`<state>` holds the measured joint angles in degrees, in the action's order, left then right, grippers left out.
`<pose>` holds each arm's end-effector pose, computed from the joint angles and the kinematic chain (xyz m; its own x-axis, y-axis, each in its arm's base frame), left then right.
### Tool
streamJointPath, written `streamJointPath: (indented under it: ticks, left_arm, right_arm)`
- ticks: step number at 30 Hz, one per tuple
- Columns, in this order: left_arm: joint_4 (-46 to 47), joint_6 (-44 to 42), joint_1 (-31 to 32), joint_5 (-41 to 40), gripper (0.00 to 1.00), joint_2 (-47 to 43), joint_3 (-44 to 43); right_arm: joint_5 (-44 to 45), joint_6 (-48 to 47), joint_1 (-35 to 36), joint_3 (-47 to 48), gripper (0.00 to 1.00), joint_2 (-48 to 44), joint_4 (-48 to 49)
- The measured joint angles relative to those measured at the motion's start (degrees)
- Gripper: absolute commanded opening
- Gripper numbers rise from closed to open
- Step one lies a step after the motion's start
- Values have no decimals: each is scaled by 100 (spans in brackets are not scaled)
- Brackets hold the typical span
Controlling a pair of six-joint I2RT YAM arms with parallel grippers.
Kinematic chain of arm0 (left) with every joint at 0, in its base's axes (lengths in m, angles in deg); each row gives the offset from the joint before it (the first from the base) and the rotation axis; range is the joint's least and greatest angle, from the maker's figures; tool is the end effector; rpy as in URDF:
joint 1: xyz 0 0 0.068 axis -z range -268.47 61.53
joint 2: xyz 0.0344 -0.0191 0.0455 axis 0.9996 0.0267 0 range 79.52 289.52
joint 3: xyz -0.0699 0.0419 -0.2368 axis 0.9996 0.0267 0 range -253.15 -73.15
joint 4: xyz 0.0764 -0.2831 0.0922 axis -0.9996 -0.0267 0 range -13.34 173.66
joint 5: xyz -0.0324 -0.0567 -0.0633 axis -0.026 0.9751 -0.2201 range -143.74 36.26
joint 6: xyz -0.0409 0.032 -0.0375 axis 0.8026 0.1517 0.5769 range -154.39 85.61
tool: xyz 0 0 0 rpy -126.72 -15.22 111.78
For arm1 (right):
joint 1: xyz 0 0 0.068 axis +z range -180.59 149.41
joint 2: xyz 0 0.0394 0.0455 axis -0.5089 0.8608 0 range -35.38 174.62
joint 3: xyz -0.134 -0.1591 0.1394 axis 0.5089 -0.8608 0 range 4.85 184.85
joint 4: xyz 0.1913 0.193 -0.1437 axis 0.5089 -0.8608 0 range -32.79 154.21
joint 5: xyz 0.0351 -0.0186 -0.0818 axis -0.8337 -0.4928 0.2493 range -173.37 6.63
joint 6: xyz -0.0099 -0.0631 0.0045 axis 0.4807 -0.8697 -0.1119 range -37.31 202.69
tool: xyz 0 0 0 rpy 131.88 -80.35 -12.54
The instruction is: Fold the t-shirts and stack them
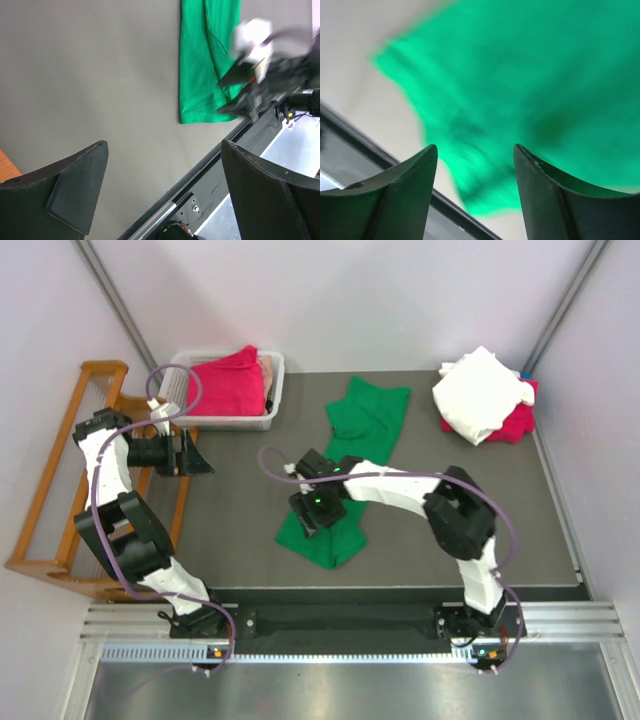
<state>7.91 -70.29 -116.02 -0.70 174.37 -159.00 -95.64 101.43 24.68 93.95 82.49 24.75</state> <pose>0.3278 0.1263 0.2634 -0.8401 -0.0406 -0.5409 0.3451 0.7293 -0.5907 0.2557 0.3876 0.1240 -0.7735 -0.5646 -0.2879 -0.6330 0.7111 0.3061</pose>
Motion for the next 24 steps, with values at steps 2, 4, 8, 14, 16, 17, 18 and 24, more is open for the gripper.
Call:
streamJointPath:
  ticks: [2,4,8,14,16,17,18,24]
  left_arm:
    - [-22,-35,0,4,99,0,2]
    - [-48,-79,0,9,99,2,0]
    - [-61,-157,0,11,99,4,0]
    - [-72,-243,0,7,99,4,0]
    - [-76,-267,0,4,98,4,0]
    - [-79,-280,0,2,99,4,0]
    - [-79,-286,0,4,99,4,0]
    - [-81,-310,0,7,99,7,0]
  right_arm:
    - [236,83,-251,-487,63,-474,9]
    - [407,103,-476,-780,63,-859,15]
    - [697,105,-640,-855,61,-1189,24]
    - [730,210,-643,-1464,56,-1445,155]
    - [730,236,-645,-1714,56,-1451,153]
    - [728,247,-654,-1801,56,-1451,155]
    - [726,251,-656,-1908,56,-1453,157]
    - [728,251,-699,-2284,56,-1567,153]
